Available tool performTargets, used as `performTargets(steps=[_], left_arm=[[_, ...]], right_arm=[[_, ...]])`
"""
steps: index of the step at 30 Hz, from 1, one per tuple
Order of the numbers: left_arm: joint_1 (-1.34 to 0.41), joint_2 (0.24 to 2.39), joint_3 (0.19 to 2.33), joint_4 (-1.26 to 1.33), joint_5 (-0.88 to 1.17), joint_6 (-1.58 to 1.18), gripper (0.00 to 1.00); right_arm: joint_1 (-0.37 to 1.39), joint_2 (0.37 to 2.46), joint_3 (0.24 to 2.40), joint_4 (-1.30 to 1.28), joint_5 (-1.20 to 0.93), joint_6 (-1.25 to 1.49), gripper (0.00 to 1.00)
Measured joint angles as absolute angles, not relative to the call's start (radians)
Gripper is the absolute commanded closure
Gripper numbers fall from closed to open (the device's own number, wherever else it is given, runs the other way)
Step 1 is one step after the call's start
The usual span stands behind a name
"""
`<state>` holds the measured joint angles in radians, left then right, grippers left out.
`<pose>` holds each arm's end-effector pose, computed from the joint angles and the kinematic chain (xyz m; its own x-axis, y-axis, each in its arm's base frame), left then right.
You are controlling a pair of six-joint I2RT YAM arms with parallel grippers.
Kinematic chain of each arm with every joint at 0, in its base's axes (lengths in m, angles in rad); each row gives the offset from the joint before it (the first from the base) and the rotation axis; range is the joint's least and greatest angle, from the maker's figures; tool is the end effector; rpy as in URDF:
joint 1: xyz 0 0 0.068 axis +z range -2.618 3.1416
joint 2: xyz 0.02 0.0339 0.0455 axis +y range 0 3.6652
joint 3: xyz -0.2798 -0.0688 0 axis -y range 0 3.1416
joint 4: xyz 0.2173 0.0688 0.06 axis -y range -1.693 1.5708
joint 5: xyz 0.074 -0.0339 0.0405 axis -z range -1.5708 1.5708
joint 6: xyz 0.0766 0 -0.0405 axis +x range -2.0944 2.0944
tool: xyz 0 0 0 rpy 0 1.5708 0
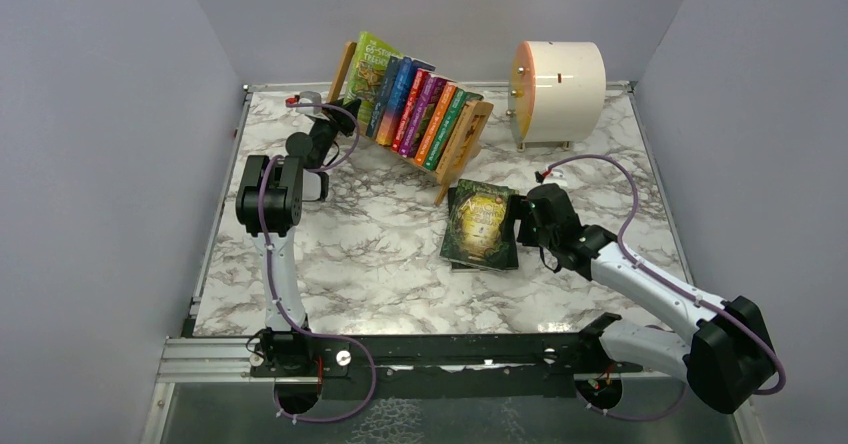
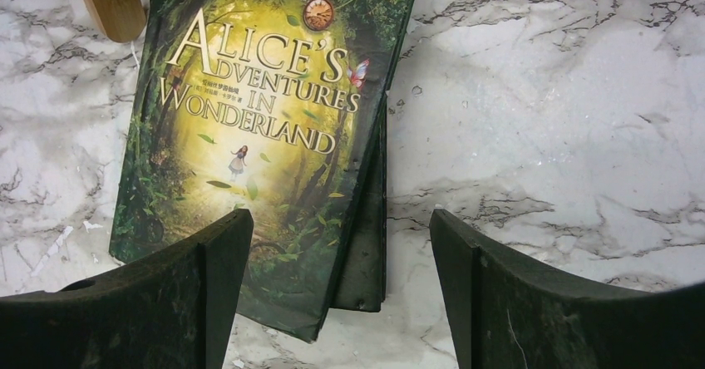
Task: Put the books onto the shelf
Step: Place the book on the shelf.
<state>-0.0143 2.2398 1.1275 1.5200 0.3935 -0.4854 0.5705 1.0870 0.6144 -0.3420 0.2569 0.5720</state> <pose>0.4759 -0.0362 0.2221 0.1803 -0.4335 -0.8829 0.5080 0.8097 -0.2939 0.1892 0.0982 0.2080 -0.7181 0.1613 -0.6770 0.0156 0.9763 0.2160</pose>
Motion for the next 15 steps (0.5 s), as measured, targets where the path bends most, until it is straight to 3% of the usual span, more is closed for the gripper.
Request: performTargets(steps=[5, 15], left_arm=[[-0.014, 2.246, 1.135, 1.523, 0.401, -0.489, 0.99], [-0.015, 2.247, 1.137, 1.526, 0.421, -0.491, 0.69]], right_arm=[[0.570, 1.096, 0.614, -0.342, 0.257, 0.572, 0.23], [0.570, 1.100, 0.614, -0.341, 0.255, 0.574, 0.23]])
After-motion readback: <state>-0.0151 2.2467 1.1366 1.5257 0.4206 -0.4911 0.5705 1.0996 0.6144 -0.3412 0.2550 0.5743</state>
